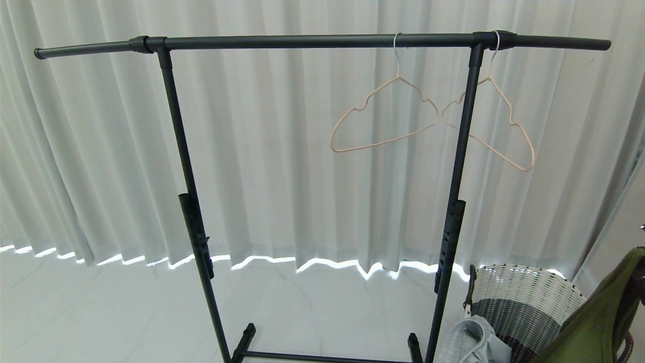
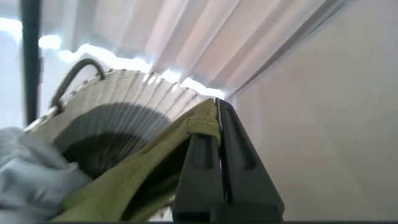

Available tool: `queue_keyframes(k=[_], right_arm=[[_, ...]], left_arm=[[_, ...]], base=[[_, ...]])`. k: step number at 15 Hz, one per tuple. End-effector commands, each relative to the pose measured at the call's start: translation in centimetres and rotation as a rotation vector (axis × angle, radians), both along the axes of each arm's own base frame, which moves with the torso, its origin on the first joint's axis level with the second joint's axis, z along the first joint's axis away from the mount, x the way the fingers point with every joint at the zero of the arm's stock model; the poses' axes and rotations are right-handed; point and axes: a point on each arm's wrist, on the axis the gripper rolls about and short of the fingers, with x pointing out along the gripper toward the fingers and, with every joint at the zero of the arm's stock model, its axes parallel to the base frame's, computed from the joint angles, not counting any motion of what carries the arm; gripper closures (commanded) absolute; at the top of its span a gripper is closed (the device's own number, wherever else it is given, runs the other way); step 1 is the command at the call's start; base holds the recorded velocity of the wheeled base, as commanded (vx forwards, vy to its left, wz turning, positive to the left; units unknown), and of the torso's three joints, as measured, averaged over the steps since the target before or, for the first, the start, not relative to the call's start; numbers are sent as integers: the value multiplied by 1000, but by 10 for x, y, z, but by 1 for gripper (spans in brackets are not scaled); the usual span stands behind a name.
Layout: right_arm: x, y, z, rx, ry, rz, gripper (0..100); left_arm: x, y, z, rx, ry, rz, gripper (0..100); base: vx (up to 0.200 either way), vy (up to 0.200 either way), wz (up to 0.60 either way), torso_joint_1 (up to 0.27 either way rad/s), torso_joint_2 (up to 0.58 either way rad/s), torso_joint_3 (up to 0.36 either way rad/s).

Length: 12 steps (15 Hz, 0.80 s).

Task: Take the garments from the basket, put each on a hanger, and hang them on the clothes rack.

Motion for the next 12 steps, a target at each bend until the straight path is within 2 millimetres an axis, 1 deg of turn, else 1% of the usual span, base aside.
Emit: queue_keyframes(k=[1, 2, 3, 4, 6, 7, 9, 11, 12], right_arm=[[-32, 5, 64, 110, -114, 2, 100], [-41, 9, 70, 213, -67, 12, 100], [-49, 11, 69, 321, -35, 12, 100], [-53, 11, 65, 365, -32, -2, 100], [-59, 11, 58, 405, -35, -19, 100], [-67, 11, 51, 419, -39, -22, 100], [-78, 11, 40, 414, -40, -15, 100], [-85, 11, 38, 412, -55, -11, 100], [-87, 11, 36, 412, -56, -10, 100]], left_arm=[[0, 0, 0, -1, 1, 0, 0], [0, 0, 0, -1, 0, 0, 0], [0, 0, 0, -1, 1, 0, 0], [0, 0, 0, -1, 0, 0, 0], [0, 0, 0, 1, 0, 0, 0], [0, 0, 0, 2, 0, 0, 0], [0, 0, 0, 2, 1, 0, 0], [0, 0, 0, 4, 1, 0, 0], [0, 0, 0, 2, 0, 0, 0]], base=[[0, 0, 0, 0, 0, 0], [0, 0, 0, 0, 0, 0], [0, 0, 0, 0, 0, 0], [0, 0, 0, 0, 0, 0], [0, 0, 0, 0, 0, 0], [0, 0, 0, 0, 0, 0], [0, 0, 0, 0, 0, 0], [0, 0, 0, 0, 0, 0], [-200, 0, 0, 2, -2, -2]])
